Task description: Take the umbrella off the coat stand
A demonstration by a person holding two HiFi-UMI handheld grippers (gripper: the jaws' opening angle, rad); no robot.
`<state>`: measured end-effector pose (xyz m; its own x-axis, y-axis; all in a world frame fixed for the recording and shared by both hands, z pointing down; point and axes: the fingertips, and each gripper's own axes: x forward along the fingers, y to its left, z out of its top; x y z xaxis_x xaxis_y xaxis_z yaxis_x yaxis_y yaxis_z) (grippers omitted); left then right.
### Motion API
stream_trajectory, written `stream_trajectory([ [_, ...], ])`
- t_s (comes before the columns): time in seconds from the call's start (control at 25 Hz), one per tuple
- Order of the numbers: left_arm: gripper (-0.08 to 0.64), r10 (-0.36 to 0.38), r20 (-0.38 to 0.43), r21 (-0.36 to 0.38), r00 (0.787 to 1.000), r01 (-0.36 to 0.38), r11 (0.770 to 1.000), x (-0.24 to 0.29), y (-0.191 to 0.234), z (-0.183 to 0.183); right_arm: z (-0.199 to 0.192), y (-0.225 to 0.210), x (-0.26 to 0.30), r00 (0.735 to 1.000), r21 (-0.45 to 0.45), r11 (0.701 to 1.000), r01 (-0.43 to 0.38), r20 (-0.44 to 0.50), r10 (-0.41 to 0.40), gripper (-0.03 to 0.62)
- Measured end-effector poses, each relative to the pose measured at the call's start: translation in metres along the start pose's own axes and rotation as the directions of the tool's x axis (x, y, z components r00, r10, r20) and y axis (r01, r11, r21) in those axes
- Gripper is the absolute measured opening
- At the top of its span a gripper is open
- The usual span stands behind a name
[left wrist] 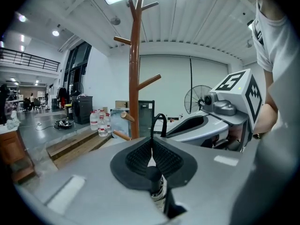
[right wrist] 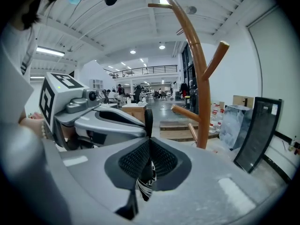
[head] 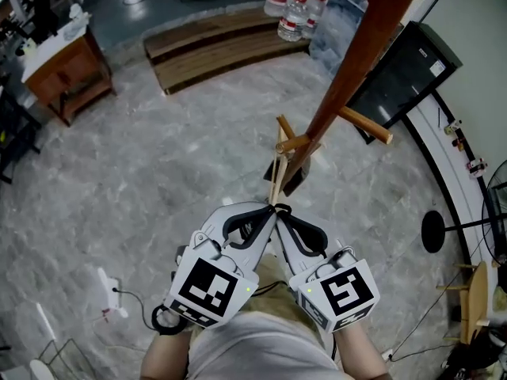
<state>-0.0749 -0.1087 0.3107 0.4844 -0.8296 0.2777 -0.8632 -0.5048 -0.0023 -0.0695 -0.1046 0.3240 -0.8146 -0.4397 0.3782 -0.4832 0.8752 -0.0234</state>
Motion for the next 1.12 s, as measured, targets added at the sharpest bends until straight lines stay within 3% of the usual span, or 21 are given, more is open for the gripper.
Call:
stream_trajectory([
  [0.16,0.018,-0.054,0.004,0.016,0.999,0.054,0.998,0.010,-0.012,0.003,-0.005,-0.010,-0.014,0.998,0.024,0.998,0.062,-0.034,-0.061,0.005],
  [0.44,0.018,-0.135,0.010,0.053,0.991,0.134,0.990,0.023,-0.033,0.010,-0.007,-0.029,-0.037,0.986,0.065,0.985,0.163,0.021,-0.164,0.005],
  [1.12,0.018,-0.295,-0.014,0.100,0.955,0.295,0.950,0.049,-0.082,0.015,-0.030,-0.059,-0.089,0.943,0.147,0.933,0.328,0.008,-0.333,0.005],
])
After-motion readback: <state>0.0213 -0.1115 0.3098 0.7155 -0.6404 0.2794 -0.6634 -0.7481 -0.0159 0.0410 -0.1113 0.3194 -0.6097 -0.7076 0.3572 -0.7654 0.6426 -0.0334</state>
